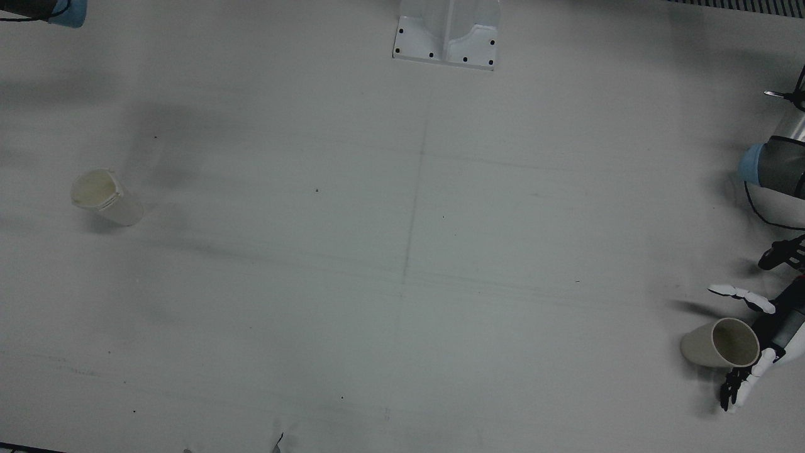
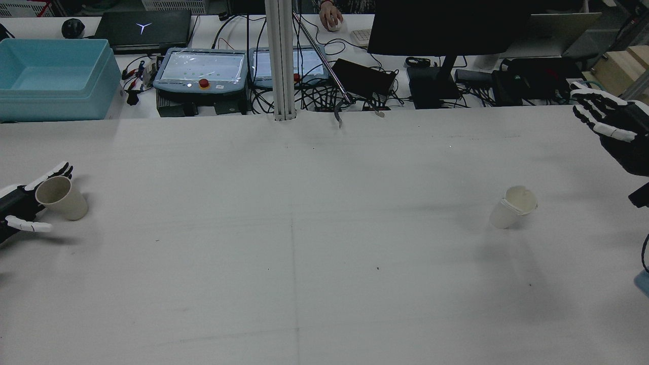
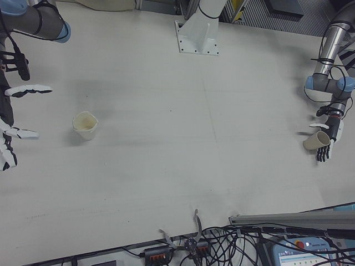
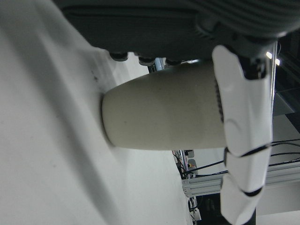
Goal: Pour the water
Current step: 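Close the left hand around the cream cup nearest it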
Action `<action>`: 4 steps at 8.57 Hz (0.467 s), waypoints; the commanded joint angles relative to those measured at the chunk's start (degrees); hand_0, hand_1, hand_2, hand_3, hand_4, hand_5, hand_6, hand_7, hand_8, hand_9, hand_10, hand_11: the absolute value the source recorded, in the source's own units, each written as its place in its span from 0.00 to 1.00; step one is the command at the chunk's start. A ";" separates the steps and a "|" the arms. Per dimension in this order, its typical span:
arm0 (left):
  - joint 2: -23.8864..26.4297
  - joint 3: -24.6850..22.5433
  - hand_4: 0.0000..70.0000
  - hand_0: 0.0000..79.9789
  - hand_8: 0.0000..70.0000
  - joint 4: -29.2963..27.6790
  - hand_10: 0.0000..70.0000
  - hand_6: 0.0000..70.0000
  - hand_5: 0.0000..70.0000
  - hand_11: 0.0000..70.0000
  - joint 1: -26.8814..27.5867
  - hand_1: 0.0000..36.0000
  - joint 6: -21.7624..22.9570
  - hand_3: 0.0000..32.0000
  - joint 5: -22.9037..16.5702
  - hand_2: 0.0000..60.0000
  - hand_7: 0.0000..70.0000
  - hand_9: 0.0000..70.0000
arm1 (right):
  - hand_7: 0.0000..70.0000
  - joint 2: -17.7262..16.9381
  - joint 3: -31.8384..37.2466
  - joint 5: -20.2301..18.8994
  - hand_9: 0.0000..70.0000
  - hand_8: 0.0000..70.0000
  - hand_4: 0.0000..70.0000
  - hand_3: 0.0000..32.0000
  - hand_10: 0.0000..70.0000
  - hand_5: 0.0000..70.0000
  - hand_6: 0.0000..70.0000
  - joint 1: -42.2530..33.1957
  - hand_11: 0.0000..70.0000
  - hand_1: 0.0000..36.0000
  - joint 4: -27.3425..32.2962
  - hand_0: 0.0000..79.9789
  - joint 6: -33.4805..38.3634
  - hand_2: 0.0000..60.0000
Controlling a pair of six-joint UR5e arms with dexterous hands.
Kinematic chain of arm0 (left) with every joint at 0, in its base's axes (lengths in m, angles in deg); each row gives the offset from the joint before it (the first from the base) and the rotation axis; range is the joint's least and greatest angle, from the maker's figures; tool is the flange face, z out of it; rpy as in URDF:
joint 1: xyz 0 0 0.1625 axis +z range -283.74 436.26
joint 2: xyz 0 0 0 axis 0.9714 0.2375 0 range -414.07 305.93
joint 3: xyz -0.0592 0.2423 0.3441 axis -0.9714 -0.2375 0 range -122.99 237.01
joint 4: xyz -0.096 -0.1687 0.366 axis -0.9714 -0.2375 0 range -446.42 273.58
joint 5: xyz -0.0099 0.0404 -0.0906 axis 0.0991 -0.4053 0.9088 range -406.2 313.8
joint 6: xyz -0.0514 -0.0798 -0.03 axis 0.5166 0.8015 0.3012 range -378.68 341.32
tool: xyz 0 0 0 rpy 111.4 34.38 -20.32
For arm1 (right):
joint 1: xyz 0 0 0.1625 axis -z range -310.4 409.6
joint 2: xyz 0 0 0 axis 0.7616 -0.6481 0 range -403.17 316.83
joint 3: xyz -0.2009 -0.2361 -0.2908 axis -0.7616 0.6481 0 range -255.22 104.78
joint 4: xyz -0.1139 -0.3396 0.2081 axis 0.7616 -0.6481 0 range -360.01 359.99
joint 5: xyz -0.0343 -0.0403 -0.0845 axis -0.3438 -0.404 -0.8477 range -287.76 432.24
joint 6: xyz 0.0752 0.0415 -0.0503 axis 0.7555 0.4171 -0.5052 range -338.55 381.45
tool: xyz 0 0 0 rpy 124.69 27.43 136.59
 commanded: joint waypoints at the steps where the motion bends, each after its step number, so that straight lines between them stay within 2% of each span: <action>1: 0.49 0.06 0.03 0.78 0.00 0.80 0.00 0.00 0.00 0.02 0.00 0.82 -0.08 0.07 0.01 0.23 0.03 0.00 | 0.14 -0.10 0.04 0.00 0.01 0.00 0.27 0.00 0.00 0.33 0.09 -0.05 0.00 0.32 0.00 0.58 0.12 0.22; 2: 1.02 0.06 0.02 0.81 0.01 1.24 0.00 0.00 0.00 0.03 0.00 0.87 -0.08 0.07 0.01 0.22 0.03 0.00 | 0.14 -0.19 0.04 0.00 0.01 0.00 0.27 0.00 0.00 0.33 0.09 -0.13 0.00 0.32 0.00 0.58 0.12 0.22; 4: 1.81 0.06 0.03 0.78 0.01 2.12 0.00 0.00 0.00 0.02 0.00 0.83 -0.17 0.09 0.01 0.22 0.03 0.00 | 0.14 -0.45 0.13 0.09 0.01 0.00 0.27 0.00 0.00 0.33 0.09 -0.22 0.00 0.32 0.00 0.58 0.29 0.21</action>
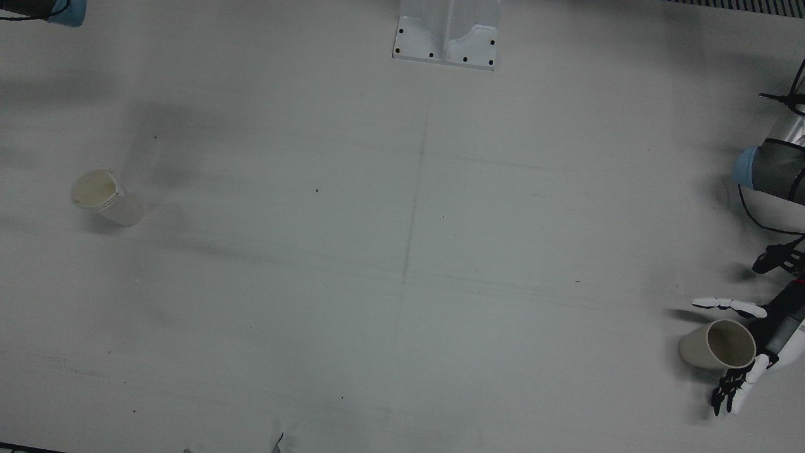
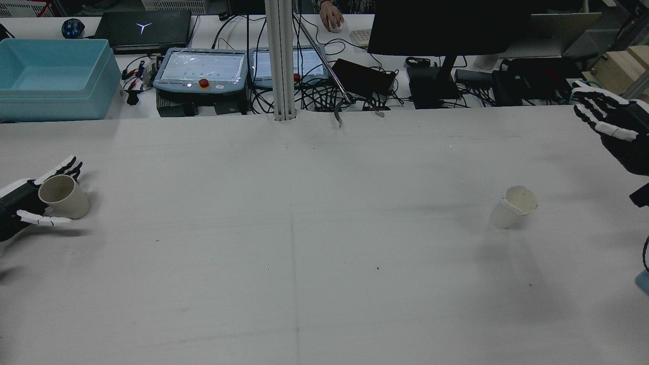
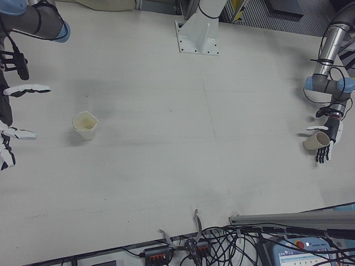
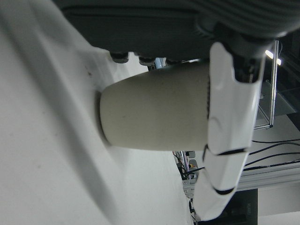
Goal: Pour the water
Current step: 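Close the left hand around the cream cup nearest it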
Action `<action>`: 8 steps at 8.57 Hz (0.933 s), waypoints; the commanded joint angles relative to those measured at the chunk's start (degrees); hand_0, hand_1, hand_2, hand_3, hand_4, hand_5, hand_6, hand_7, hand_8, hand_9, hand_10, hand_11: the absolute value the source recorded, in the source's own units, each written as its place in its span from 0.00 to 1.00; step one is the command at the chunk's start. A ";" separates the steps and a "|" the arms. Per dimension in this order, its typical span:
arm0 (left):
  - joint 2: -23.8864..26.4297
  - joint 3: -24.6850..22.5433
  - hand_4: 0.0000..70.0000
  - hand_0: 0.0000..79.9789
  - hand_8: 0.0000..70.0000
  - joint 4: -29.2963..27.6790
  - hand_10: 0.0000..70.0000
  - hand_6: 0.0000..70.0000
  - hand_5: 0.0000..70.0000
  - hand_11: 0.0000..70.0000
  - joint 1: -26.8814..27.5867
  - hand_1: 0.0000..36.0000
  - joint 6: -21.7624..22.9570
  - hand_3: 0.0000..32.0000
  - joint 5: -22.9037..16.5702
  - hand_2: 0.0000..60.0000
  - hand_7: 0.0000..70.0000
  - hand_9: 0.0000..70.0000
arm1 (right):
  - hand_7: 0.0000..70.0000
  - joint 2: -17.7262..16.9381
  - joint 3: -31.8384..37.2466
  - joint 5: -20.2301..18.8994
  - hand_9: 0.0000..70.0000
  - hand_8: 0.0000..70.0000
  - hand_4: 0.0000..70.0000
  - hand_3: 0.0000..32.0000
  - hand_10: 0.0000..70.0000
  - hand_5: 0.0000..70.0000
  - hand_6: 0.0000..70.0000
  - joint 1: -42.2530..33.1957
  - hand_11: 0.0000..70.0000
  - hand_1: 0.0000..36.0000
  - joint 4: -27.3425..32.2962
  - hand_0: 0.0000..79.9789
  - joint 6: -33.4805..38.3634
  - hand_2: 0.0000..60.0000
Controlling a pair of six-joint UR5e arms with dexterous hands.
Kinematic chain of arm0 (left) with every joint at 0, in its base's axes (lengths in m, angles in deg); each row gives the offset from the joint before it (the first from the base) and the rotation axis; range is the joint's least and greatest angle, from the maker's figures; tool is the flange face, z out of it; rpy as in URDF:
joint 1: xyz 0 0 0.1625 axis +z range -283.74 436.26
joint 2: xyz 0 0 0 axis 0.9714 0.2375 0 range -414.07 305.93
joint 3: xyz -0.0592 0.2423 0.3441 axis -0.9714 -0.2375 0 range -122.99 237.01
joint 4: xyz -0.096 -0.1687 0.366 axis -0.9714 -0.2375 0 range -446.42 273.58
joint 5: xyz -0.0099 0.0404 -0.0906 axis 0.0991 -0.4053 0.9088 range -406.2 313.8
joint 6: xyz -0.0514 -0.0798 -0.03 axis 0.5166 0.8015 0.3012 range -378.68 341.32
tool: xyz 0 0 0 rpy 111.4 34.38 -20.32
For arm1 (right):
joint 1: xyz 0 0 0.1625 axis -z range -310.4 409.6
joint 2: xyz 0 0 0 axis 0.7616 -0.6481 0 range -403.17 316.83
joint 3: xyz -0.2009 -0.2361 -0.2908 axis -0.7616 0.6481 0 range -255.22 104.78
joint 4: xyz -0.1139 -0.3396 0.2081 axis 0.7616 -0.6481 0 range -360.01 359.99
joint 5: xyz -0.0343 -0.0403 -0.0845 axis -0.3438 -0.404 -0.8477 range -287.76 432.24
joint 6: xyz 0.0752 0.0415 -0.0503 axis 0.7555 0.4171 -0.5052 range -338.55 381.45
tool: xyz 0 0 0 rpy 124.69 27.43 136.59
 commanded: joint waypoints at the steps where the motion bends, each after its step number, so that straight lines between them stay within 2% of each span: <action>1: 1.54 0.02 0.04 0.77 0.01 1.35 0.00 0.00 0.00 0.02 0.00 0.81 -0.16 0.09 0.00 0.22 0.03 0.00 | 0.14 -0.35 0.09 0.06 0.01 0.00 0.27 0.00 0.00 0.32 0.09 -0.29 0.00 0.32 0.00 0.58 0.21 0.21; 6: 2.60 0.45 0.07 0.75 0.01 2.93 0.00 0.01 0.00 0.04 0.00 0.75 -0.42 0.04 0.18 0.21 0.05 0.00 | 0.13 -0.52 0.27 0.06 0.01 0.00 0.26 0.00 0.00 0.31 0.09 -0.56 0.00 0.30 0.00 0.57 0.48 0.20; 7: 2.60 0.45 0.14 0.74 0.01 3.54 0.00 0.01 0.12 0.04 0.00 0.72 -0.42 0.00 0.18 0.20 0.04 0.00 | 0.13 -0.52 0.27 0.06 0.01 0.00 0.26 0.00 0.00 0.31 0.09 -0.65 0.00 0.30 0.00 0.57 0.48 0.20; 8: 2.60 0.37 0.23 0.75 0.02 3.98 0.01 0.03 0.50 0.04 0.00 0.71 -0.42 0.00 0.18 0.21 0.03 0.00 | 0.13 -0.52 0.27 0.06 0.01 0.00 0.25 0.00 0.00 0.31 0.09 -0.73 0.00 0.31 0.00 0.58 0.48 0.20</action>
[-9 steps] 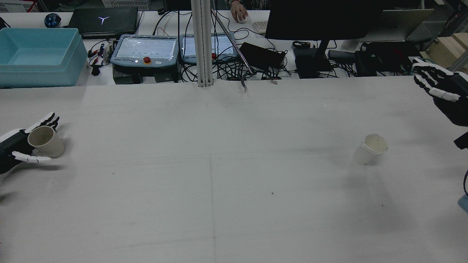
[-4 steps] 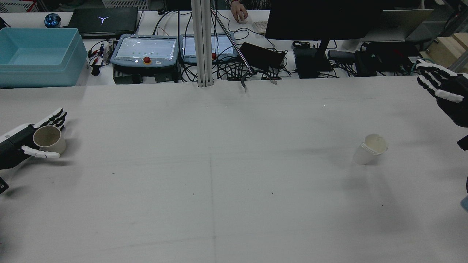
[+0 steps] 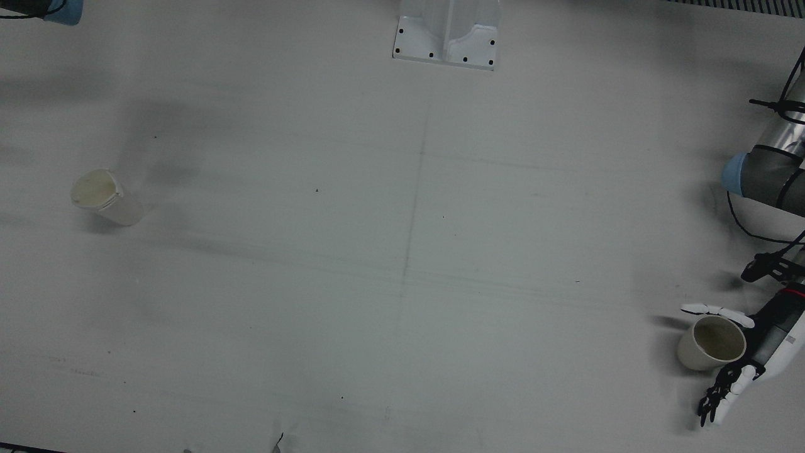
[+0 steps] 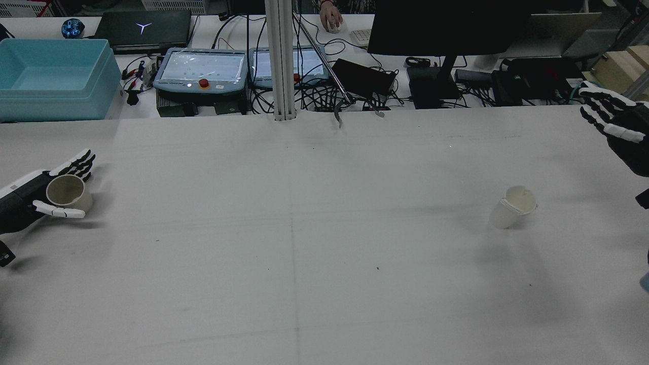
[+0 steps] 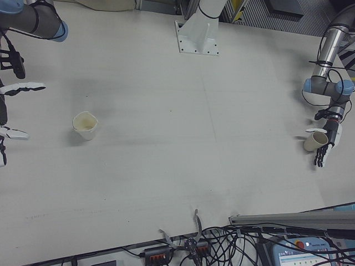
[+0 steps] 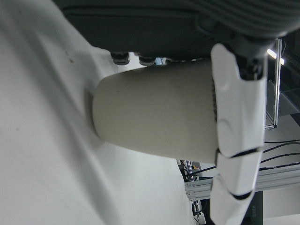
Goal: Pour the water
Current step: 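Close the left hand around the cream cup nearest it, then lift the held cup slightly with the left hand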
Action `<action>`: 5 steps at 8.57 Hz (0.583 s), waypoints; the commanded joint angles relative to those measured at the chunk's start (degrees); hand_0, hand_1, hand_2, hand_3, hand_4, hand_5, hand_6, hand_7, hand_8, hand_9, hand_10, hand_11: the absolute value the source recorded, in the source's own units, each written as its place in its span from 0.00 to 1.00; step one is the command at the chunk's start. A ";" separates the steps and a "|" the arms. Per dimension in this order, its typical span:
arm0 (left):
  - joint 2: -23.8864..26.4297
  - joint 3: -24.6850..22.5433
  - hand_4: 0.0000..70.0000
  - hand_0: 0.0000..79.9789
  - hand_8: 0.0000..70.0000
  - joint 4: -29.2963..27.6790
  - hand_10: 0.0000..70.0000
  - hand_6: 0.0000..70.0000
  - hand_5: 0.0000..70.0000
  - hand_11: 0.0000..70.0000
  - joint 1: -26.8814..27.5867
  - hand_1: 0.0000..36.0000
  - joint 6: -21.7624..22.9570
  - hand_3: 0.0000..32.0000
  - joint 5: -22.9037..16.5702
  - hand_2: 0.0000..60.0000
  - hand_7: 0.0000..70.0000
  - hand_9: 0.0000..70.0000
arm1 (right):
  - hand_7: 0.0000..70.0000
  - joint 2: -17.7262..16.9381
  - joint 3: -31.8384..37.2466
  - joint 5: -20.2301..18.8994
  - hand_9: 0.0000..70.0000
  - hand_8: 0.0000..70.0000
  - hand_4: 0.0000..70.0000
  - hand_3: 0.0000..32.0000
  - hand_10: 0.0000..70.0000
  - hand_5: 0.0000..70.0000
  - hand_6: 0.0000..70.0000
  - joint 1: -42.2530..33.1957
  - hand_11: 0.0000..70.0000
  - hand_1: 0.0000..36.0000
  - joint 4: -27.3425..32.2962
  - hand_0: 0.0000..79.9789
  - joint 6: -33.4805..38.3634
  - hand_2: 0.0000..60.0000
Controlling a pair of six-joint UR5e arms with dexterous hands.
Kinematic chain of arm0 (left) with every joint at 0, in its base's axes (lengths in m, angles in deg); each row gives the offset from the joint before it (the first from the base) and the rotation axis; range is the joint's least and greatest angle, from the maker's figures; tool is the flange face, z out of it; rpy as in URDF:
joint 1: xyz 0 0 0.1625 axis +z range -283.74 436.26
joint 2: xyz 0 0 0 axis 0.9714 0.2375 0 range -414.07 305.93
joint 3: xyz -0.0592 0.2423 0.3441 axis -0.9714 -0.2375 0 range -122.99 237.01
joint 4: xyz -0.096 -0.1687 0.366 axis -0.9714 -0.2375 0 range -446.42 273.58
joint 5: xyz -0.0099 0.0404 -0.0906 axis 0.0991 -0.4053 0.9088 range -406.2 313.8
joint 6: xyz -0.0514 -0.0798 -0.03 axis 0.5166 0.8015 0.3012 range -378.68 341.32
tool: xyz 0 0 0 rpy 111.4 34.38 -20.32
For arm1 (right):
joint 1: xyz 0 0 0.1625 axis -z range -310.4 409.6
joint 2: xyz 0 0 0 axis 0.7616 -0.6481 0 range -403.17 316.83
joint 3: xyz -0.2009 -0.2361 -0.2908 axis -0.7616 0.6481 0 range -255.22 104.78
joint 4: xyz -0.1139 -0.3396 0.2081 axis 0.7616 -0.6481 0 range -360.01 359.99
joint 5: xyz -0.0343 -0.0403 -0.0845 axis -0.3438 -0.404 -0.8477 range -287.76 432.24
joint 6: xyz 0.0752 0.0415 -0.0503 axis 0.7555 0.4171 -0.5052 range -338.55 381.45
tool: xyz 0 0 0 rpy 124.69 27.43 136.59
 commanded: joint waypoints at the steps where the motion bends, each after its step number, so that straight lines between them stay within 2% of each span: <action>1: 0.02 -0.32 0.28 0.77 0.02 1.55 0.01 0.04 0.73 0.05 0.05 0.74 -0.01 0.00 0.21 0.22 0.04 0.00 | 0.13 -0.09 -0.02 0.00 0.00 0.00 0.25 0.00 0.00 0.31 0.09 -0.34 0.00 0.31 0.00 0.57 0.09 0.19; 2: 0.45 -0.50 0.33 0.78 0.02 2.25 0.02 0.05 0.87 0.06 -0.03 0.76 0.08 0.00 0.21 0.23 0.06 0.00 | 0.12 -0.36 -0.02 0.00 0.00 0.00 0.25 0.00 0.00 0.32 0.08 -0.51 0.00 0.31 0.00 0.58 0.18 0.19; 4: 1.07 -0.93 0.36 0.80 0.01 3.83 0.03 0.06 0.97 0.08 -0.03 0.79 0.43 0.00 0.56 0.28 0.08 0.00 | 0.12 -0.71 0.07 0.00 0.00 0.00 0.25 0.00 0.00 0.32 0.08 -0.95 0.00 0.31 0.00 0.58 0.18 0.19; 5: 1.34 -1.20 0.42 0.83 0.01 4.28 0.03 0.08 1.00 0.08 -0.03 0.82 0.61 0.00 0.73 0.32 0.10 0.00 | 0.12 -0.71 0.07 0.00 0.00 0.00 0.25 0.00 0.00 0.32 0.08 -1.48 0.00 0.31 0.00 0.57 0.18 0.20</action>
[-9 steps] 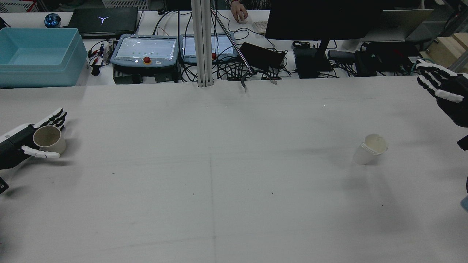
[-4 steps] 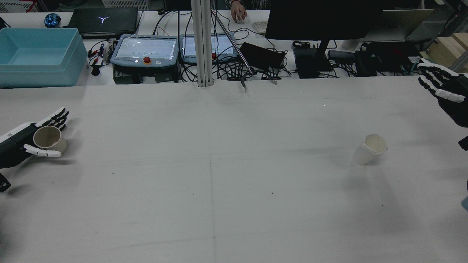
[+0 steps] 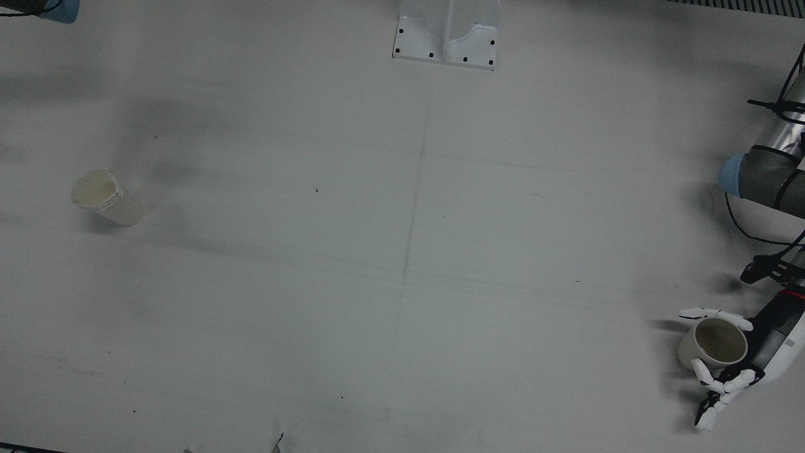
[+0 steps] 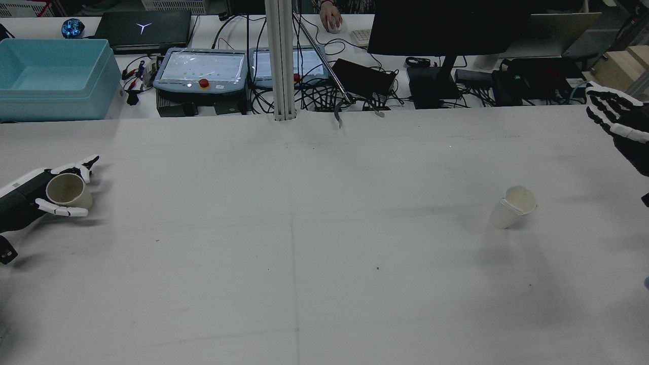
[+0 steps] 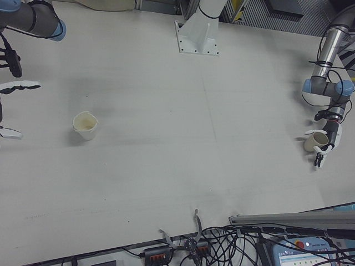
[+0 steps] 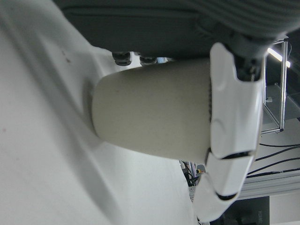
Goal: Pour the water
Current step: 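Lift the held cup slightly with the left hand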
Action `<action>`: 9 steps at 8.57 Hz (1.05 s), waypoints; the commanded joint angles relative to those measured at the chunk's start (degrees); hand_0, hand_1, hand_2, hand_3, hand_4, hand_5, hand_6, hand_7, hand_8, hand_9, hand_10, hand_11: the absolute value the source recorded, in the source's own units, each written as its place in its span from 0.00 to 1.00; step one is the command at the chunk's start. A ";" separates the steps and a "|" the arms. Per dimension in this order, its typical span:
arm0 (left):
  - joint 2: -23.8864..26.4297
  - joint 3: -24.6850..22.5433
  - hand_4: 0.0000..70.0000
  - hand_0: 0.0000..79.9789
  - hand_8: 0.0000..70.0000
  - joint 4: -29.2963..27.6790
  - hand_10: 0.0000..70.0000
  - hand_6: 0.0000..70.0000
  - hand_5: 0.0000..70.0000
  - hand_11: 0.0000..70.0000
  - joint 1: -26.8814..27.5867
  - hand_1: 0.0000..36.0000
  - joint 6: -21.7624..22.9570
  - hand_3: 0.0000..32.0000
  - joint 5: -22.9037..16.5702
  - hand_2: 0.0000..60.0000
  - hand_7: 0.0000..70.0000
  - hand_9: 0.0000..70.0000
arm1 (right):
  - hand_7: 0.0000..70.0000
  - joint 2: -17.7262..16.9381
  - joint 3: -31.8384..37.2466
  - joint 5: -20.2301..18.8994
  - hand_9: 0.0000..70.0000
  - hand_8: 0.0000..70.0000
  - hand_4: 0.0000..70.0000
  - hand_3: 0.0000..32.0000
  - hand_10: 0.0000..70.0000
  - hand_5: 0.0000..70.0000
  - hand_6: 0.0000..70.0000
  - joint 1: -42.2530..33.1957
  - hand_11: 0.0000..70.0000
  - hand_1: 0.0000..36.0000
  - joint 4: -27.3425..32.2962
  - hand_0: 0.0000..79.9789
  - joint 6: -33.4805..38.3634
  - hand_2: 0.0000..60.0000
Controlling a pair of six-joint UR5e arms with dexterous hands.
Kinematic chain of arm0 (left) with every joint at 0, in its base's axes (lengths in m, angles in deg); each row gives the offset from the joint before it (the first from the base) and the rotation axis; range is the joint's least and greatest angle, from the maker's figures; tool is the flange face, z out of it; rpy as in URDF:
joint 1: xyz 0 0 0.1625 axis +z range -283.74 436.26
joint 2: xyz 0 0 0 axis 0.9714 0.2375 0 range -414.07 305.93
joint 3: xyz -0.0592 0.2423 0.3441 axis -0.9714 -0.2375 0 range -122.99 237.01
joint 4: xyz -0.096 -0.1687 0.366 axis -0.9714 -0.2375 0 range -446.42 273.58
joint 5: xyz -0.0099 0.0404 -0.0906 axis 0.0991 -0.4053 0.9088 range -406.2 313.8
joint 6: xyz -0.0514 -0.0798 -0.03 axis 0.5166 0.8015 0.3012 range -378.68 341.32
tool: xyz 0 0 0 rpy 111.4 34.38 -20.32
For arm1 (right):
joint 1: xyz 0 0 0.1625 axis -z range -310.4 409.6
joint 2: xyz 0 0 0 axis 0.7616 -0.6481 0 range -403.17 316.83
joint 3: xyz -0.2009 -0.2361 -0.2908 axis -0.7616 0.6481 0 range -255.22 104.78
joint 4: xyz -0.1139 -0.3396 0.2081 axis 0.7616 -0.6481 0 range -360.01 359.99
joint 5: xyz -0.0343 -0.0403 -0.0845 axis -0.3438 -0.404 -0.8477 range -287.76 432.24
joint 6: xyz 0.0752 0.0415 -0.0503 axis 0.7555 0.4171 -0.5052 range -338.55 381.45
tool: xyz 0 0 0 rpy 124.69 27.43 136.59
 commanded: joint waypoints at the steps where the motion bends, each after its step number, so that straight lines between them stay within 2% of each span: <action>1: 0.54 -0.99 0.46 0.82 0.01 1.65 0.04 0.09 1.00 0.09 -0.01 0.84 0.47 0.00 0.41 0.40 0.12 0.00 | 0.12 -0.15 -0.22 -0.17 0.00 0.00 0.24 0.00 0.00 0.32 0.08 -1.46 0.00 0.31 0.09 0.58 0.02 0.20; 2: 0.54 -1.78 0.49 0.82 0.01 2.52 0.05 0.09 1.00 0.10 -0.10 0.85 1.34 0.00 0.41 0.44 0.13 0.01 | 0.12 -0.15 -0.31 -0.35 0.00 0.00 0.25 0.00 0.00 0.32 0.08 -2.25 0.00 0.31 0.09 0.58 0.02 0.20; 3: 0.46 -2.22 0.52 0.83 0.02 3.66 0.05 0.10 1.00 0.11 -0.10 0.88 5.01 0.00 0.41 0.50 0.14 0.01 | 0.12 -0.15 -0.40 -0.44 0.00 0.00 0.25 0.00 0.00 0.32 0.08 -2.87 0.00 0.32 0.09 0.58 0.02 0.20; 4: 0.37 -2.84 0.53 0.86 0.02 4.55 0.05 0.11 1.00 0.12 -0.19 0.97 8.35 0.00 0.41 0.67 0.15 0.01 | 0.13 -0.15 -0.40 -0.70 0.01 0.00 0.25 0.00 0.00 0.32 0.09 -2.79 0.00 0.33 0.09 0.58 -0.16 0.20; 5: 0.02 -5.28 0.54 0.80 0.02 6.56 0.06 0.11 1.00 0.12 -0.54 1.00 11.25 0.00 0.41 0.96 0.16 0.01 | 0.13 -0.06 0.21 -0.70 0.01 0.00 0.25 0.00 0.00 0.32 0.09 -1.39 0.00 0.33 0.09 0.58 -1.46 0.21; 6: -1.29 -8.96 0.55 0.78 0.02 8.84 0.06 0.12 1.00 0.13 -0.89 1.00 13.81 0.00 0.41 1.00 0.17 0.01 | 0.13 0.02 0.30 -0.79 0.01 0.00 0.25 0.00 0.00 0.32 0.09 1.14 0.00 0.34 0.44 0.58 -4.78 0.22; 7: -3.22 -12.39 0.57 0.79 0.02 10.69 0.07 0.12 1.00 0.14 -0.89 1.00 16.36 0.00 1.28 1.00 0.18 0.02 | 0.11 0.20 2.30 -0.70 0.00 0.00 0.24 0.00 0.00 0.27 0.08 3.87 0.00 0.37 0.70 0.58 -7.60 0.24; 8: -4.98 -15.47 0.58 0.80 0.02 12.27 0.07 0.13 1.00 0.15 -0.89 1.00 16.99 0.00 1.55 1.00 0.19 0.02 | 0.09 1.25 6.41 -0.70 0.00 0.00 0.22 0.00 0.00 0.24 0.07 10.25 0.00 0.40 2.88 0.59 -8.06 0.24; 9: -6.04 -17.24 0.58 0.80 0.02 13.16 0.07 0.13 1.00 0.15 -0.89 1.00 17.08 0.00 1.55 1.00 0.19 0.02 | 0.06 1.34 11.67 -0.70 0.00 0.00 0.16 0.00 0.00 0.20 0.06 11.61 0.00 0.37 7.25 0.59 -9.29 0.20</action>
